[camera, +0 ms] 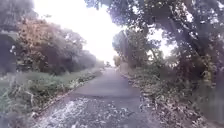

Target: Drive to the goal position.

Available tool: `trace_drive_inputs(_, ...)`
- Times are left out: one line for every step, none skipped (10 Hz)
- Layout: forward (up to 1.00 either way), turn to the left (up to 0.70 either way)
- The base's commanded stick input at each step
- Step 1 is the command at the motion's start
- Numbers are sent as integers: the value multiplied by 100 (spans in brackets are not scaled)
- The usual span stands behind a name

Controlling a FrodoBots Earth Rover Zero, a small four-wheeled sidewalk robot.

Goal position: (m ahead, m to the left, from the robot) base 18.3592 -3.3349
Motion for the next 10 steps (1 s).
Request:
trace_drive_inputs(45,0)
trace_drive_inputs(45,0)
trace_drive_inputs(45,0)
trace_drive_inputs(45,0)
trace_drive_inputs(45,0)
trace_drive_inputs(45,0)
trace_drive_inputs(45,0)
trace_drive_inputs(45,-24)
trace_drive_inputs(45,-21)
trace_drive_inputs(45,-15)
